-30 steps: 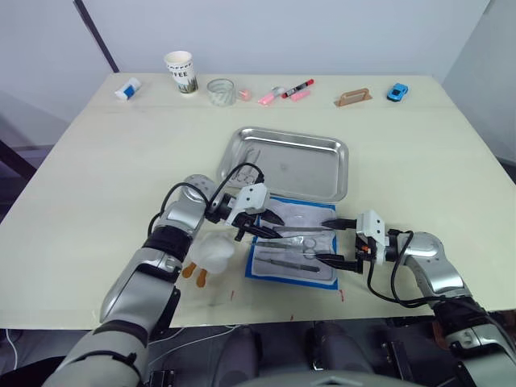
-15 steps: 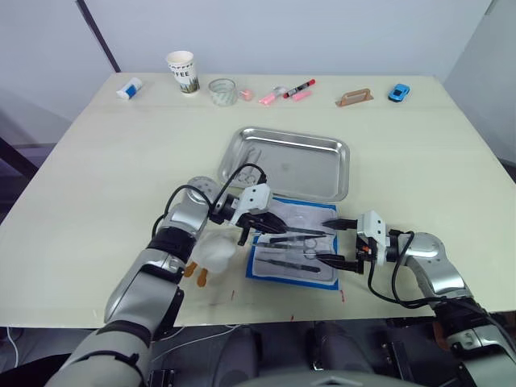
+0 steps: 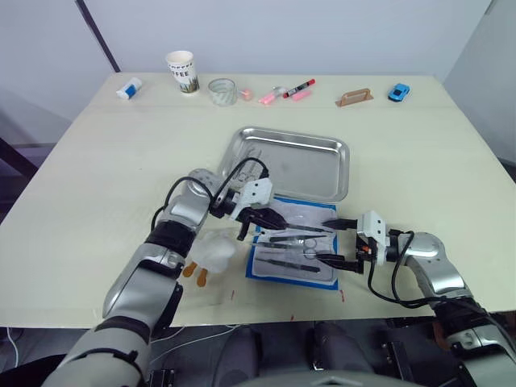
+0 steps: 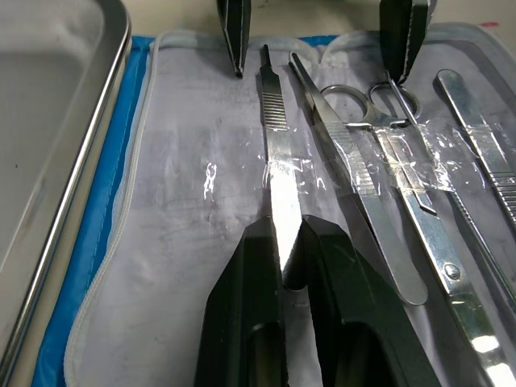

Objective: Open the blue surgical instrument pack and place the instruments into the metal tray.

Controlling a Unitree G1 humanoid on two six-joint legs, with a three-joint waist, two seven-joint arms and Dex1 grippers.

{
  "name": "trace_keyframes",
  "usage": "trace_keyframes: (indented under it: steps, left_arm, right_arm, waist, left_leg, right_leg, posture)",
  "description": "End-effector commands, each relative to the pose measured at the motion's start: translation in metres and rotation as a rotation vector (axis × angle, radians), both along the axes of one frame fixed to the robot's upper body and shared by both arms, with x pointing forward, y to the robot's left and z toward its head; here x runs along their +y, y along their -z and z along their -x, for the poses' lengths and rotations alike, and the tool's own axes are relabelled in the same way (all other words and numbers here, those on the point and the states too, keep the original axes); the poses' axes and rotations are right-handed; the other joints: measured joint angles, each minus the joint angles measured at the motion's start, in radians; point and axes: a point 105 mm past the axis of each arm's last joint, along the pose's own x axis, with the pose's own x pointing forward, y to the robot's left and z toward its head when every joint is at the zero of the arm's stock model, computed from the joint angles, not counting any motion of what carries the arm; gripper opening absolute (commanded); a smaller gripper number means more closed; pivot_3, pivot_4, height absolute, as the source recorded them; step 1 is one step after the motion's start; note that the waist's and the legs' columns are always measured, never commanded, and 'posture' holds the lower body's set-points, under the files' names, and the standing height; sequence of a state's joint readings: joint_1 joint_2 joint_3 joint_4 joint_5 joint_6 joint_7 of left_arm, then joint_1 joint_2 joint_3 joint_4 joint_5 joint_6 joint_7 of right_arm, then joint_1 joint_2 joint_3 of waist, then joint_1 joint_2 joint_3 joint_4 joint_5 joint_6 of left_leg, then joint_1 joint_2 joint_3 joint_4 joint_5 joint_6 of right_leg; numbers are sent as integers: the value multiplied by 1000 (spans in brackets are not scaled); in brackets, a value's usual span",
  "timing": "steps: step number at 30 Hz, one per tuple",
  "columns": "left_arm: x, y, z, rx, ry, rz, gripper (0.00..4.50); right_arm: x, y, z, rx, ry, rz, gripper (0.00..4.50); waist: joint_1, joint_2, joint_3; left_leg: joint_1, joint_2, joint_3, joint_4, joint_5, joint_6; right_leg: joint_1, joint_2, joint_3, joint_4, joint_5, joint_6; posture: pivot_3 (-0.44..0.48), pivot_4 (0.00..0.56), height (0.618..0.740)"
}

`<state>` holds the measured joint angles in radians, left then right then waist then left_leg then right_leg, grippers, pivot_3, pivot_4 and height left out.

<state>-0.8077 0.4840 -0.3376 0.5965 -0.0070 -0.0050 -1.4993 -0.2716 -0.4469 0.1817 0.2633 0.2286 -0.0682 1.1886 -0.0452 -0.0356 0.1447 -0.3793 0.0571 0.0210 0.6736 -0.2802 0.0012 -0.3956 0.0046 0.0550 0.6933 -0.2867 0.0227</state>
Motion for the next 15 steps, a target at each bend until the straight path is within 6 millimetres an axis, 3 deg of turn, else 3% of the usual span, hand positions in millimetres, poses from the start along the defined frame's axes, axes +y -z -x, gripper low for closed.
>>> trace_keyframes:
  steps: [1,15]
  left_arm:
    - [0,-19,-5,-56,-24,-43,16]
    - [7,-30,5,-58,-12,-101,16]
  right_arm:
    - [-2,40,14,163,8,88,4410]
    - [1,41,14,164,2,82,4410]
  waist:
    - [0,0,0]
    - [-1,0,0]
  left_leg:
    - [0,0,0,0,0,0]
    - [0,0,-1,0,0,0]
  right_leg:
    - [0,0,0,0,0,0]
    - [0,0,0,0,0,0]
  posture:
    - [0,150,725]
    - [0,150,725]
